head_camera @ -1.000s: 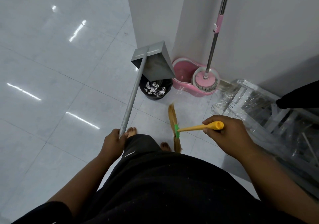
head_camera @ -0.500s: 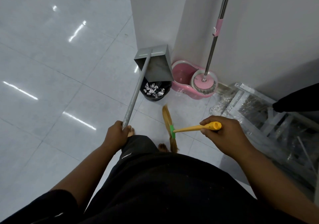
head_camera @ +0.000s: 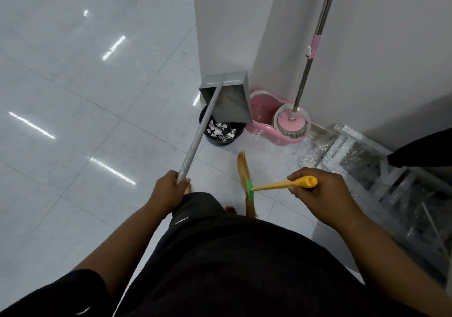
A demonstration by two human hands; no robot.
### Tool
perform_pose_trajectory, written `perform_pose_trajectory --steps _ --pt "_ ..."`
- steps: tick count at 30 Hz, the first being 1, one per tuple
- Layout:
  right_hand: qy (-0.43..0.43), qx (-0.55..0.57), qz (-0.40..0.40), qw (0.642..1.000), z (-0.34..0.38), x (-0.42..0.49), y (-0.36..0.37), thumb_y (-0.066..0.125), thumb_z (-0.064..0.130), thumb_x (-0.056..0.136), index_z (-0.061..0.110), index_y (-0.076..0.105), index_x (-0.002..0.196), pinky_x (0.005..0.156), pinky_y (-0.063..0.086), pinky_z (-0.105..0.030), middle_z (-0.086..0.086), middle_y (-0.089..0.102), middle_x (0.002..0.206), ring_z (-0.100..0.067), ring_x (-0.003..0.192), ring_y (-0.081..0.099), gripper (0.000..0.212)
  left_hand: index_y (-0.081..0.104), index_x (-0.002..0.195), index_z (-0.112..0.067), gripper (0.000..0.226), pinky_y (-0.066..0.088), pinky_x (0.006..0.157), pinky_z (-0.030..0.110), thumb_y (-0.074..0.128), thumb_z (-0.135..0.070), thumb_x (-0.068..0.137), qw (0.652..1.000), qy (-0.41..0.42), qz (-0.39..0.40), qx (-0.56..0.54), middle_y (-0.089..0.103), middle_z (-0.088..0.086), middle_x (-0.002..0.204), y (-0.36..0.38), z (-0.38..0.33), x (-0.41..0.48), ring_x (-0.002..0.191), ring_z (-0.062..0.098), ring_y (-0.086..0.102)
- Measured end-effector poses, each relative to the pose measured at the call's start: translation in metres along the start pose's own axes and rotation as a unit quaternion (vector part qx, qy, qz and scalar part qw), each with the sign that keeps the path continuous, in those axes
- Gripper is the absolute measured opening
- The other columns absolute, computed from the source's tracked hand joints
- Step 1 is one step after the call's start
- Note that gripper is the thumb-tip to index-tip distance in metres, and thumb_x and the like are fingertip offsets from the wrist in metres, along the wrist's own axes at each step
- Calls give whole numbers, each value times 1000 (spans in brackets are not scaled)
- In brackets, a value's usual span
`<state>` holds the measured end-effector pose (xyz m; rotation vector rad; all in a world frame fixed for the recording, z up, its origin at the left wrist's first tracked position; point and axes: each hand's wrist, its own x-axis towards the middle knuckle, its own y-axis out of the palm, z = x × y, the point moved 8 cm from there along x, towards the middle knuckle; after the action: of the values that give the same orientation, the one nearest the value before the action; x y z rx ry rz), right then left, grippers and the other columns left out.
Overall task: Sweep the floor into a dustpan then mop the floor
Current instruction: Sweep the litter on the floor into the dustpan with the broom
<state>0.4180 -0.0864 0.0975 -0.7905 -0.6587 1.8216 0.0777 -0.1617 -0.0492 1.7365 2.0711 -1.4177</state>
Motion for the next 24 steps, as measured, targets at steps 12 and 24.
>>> perform_pose_trajectory --steps 12,24 --pt "-63 -36 37 997 24 16 8 74 17 77 25 72 85 65 45 -15 15 67 77 -2 73 62 12 61 111 -18 35 40 42 23 50 5 86 905 -56 32 -421 53 8 72 -67 -58 -29 48 11 46" --pt "-131 -71 161 976 112 81 67 71 13 74 31 71 81 57 39 -10 18 66 73 0 73 60 19 51 97 -24 18 52 67 33 67 -29 90 922 41 -38 -384 52 8 90 -187 -33 20 75 20 55"
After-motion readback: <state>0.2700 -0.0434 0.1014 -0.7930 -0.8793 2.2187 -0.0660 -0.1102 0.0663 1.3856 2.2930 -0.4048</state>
